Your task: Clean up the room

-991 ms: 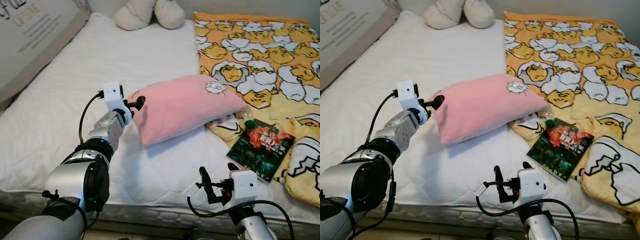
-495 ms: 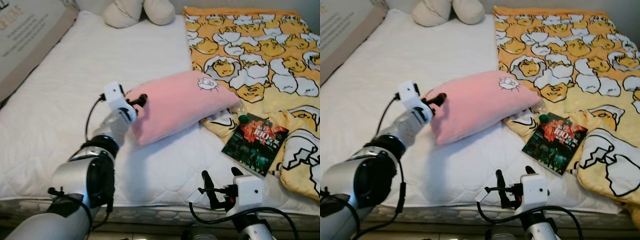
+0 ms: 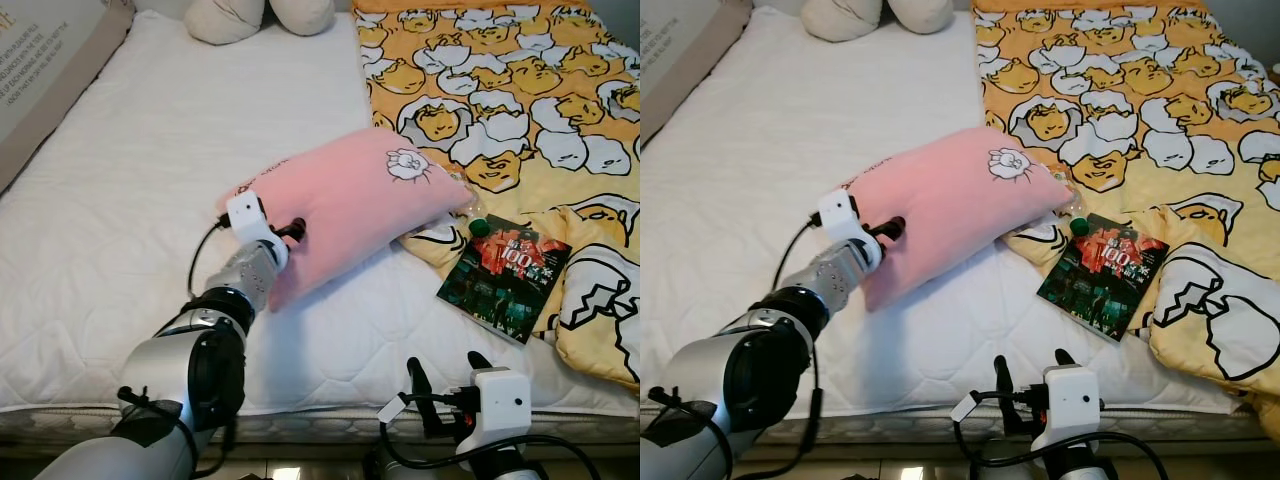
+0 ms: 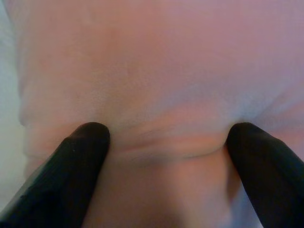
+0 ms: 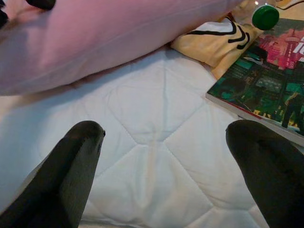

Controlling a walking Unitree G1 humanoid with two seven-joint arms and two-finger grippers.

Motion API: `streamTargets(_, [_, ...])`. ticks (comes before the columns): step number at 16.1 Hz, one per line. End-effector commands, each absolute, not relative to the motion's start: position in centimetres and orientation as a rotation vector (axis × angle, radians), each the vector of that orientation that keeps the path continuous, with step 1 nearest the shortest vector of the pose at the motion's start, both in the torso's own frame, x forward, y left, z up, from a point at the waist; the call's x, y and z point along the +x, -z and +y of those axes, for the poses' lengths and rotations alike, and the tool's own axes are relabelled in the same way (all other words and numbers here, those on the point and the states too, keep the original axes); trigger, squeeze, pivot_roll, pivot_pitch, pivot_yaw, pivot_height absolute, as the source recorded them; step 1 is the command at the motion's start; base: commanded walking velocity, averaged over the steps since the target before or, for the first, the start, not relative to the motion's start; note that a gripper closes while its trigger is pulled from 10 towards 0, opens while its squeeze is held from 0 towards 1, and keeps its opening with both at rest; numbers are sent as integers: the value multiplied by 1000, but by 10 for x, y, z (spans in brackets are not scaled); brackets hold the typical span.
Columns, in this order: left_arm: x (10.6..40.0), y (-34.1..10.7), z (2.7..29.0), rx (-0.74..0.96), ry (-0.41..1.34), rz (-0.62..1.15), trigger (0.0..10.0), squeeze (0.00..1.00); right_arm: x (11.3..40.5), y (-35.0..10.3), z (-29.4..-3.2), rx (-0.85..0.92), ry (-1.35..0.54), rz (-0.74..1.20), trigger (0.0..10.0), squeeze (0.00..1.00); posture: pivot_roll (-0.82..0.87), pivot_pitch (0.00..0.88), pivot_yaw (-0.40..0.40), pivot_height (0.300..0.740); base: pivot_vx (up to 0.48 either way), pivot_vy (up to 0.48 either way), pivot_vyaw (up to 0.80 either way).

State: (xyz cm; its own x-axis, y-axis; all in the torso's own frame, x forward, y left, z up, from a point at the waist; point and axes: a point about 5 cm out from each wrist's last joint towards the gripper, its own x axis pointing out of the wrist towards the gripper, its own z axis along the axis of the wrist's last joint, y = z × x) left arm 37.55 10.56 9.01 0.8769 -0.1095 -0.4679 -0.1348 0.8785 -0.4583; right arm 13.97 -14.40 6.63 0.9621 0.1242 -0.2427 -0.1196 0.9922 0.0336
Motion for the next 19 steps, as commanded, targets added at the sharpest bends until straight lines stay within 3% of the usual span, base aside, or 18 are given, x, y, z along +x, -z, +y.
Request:
streamTargets(1, [365,-72,101,-545,-38,593,10000,0,139,-69,-143,11,-119,247,10000,0,-374,145,84,731,0,0,0])
streamTargets(3, [365,-74,97,-532,-11,586,10000,0,138,-69,-142,13,-118,249,10000,0,-378,149,87,731,0,0,0])
streamTargets(4, [366,-77,93,-521,29,567,6275,0,137,-69,-142,13,-116,251,10000,0,-378,150,88,731,0,0,0])
streamTargets(5, [367,-78,91,-514,55,557,0,0,137,-69,-142,14,-116,252,10000,0,-378,152,89,731,0,0,0])
streamTargets(19, [364,-75,88,-453,171,572,0,0,141,-67,-140,14,-130,257,10000,0,-352,140,85,731,0,0,0])
